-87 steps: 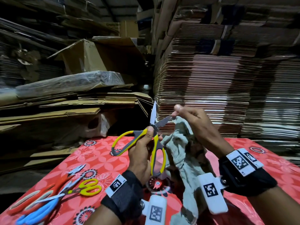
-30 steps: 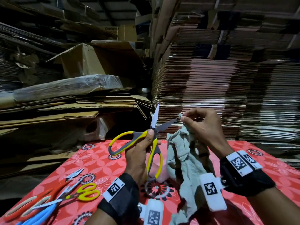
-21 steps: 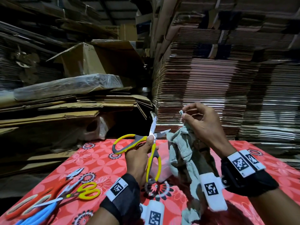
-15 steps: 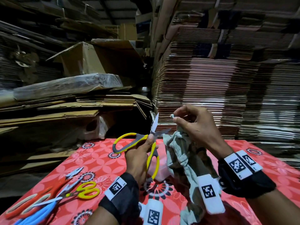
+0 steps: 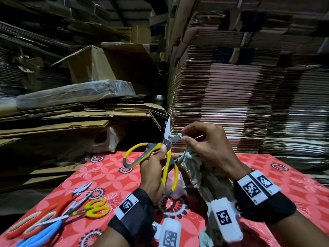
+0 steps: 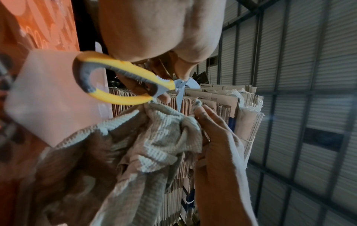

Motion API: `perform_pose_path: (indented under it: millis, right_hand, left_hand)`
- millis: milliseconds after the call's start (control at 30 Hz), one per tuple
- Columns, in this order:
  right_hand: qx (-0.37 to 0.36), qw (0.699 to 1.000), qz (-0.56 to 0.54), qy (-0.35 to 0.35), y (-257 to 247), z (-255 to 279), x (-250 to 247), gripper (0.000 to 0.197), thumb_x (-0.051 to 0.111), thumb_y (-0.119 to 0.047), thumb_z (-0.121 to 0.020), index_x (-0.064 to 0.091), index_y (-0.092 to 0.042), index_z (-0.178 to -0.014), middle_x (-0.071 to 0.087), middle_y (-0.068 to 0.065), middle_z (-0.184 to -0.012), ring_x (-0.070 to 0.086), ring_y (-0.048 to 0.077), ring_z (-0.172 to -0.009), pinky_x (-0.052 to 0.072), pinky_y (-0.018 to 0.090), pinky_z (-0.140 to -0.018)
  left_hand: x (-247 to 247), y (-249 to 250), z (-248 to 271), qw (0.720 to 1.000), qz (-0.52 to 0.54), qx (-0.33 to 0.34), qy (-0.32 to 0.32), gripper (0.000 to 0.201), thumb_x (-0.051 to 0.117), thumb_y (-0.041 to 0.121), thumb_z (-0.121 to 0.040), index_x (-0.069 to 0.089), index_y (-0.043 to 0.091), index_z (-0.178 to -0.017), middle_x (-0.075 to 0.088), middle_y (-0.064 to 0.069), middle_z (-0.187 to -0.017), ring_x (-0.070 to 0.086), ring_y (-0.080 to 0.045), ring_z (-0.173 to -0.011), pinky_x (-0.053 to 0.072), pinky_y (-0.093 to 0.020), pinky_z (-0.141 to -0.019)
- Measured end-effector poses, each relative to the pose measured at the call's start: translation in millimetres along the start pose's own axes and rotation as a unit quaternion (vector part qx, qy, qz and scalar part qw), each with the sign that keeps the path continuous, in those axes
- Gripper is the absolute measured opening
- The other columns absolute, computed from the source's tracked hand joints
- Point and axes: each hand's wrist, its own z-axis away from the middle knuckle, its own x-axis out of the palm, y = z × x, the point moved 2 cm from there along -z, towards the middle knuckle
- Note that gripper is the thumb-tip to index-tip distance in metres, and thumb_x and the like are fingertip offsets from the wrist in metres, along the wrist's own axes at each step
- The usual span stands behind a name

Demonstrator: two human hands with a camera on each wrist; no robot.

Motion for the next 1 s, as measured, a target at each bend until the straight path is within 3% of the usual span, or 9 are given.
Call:
perform_pose_path:
  millis: [67,167,400,500,633,700,800,900,1000]
  right_hand:
    - [-0.002,1.0,-0.002,0.0,-2.2,0.7,-0.2,0.013,0.081,-0.016,-0.087,0.081,-0.018,-0.1,0.077,-0.012,-0.087,0.072,-0.001,-0.083,0.056,0.015,-0.071]
    - [-0.007,1.0,0.002,0.003,-6.4,1.1,-1.1,0.012,0.08,-0.015,-0.088,0.081,-0.019,-0.099,0.076,-0.013,-0.088,0.071,-0.002,-0.082,0.049,0.007,-0.069]
    - [-0.017,0.999,0.023,0.041,-8.3,3.0,-2.8,0.012,0.083,-0.013,-0.083,0.081,-0.021,-0.091,0.076,-0.014,-0.083,0.071,0.0,-0.079,0.054,0.014,-0.064]
    - [-0.025,0.998,0.042,0.038,-8.2,3.9,-3.2,0.012,0.085,-0.015,-0.082,0.081,-0.022,-0.091,0.075,-0.015,-0.082,0.07,0.0,-0.076,0.057,0.019,-0.065]
    - [-0.045,0.998,0.039,0.032,-8.9,3.5,-1.3,0.013,0.087,-0.014,-0.08,0.082,-0.022,-0.09,0.075,-0.014,-0.082,0.07,0.001,-0.074,0.058,0.024,-0.065]
    - [-0.062,0.997,0.041,0.031,-9.6,4.4,-0.1,0.014,0.087,-0.013,-0.079,0.081,-0.021,-0.089,0.075,-0.013,-0.082,0.07,0.002,-0.072,0.058,0.028,-0.066]
    - [-0.065,0.996,0.043,0.044,-7.7,3.2,-4.1,0.014,0.089,-0.013,-0.078,0.081,-0.02,-0.087,0.075,-0.011,-0.081,0.07,0.003,-0.071,0.059,0.032,-0.068]
    - [-0.057,0.995,0.04,0.069,-5.0,-2.9,-14.6,0.015,0.089,-0.012,-0.078,0.082,-0.02,-0.088,0.077,-0.011,-0.08,0.071,0.001,-0.071,0.06,0.028,-0.068]
    - [-0.052,0.993,0.026,0.098,-4.6,-5.3,-23.7,0.017,0.088,-0.011,-0.079,0.082,-0.02,-0.092,0.078,-0.013,-0.082,0.073,-0.002,-0.074,0.059,0.017,-0.07]
  left_hand:
    - [-1.0,0.8,-0.8,0.999,-0.019,0.026,0.004,0.016,0.072,0.014,-0.097,0.077,0.0,-0.091,0.077,-0.022,-0.088,0.075,-0.034,-0.081,0.062,-0.045,-0.08]
    - [-1.6,2.1,0.7,0.997,-0.038,0.072,-0.014,0.019,0.07,0.01,-0.098,0.073,-0.008,-0.095,0.072,-0.023,-0.078,0.071,-0.027,-0.061,0.06,-0.035,-0.063]
    - [4.7,3.9,4.7,0.989,-0.073,0.103,-0.076,0.012,0.066,0.001,-0.098,0.071,-0.01,-0.097,0.071,-0.014,-0.075,0.068,-0.016,-0.055,0.056,-0.024,-0.053]
    - [7.2,7.5,7.8,0.99,-0.07,0.089,-0.081,0.014,0.063,-0.001,-0.099,0.069,-0.01,-0.091,0.067,-0.017,-0.071,0.066,-0.022,-0.053,0.058,-0.03,-0.053]
    - [6.4,12.1,6.8,0.989,-0.076,0.089,-0.094,0.032,0.055,0.006,-0.1,0.072,-0.012,-0.079,0.065,-0.028,-0.072,0.063,-0.033,-0.05,0.055,-0.036,-0.054]
    - [9.7,14.6,7.8,0.988,-0.077,0.088,-0.102,0.045,0.053,0.013,-0.103,0.076,0.001,-0.067,0.065,-0.026,-0.065,0.062,-0.031,-0.048,0.054,-0.034,-0.052]
    - [17.1,19.5,0.2,0.981,-0.099,0.105,-0.126,0.044,0.051,0.014,-0.107,0.073,-0.002,-0.072,0.066,-0.022,-0.061,0.062,-0.027,-0.045,0.053,-0.029,-0.048]
    - [25.5,29.7,-10.7,0.963,-0.165,0.145,-0.156,0.038,0.055,0.018,-0.107,0.071,-0.003,-0.08,0.072,-0.017,-0.067,0.065,-0.027,-0.049,0.054,-0.031,-0.053]
    - [35.2,42.5,-12.4,0.946,-0.218,0.172,-0.165,0.031,0.057,0.015,-0.106,0.068,-0.007,-0.087,0.074,-0.002,-0.065,0.066,-0.013,-0.047,0.052,-0.022,-0.047]
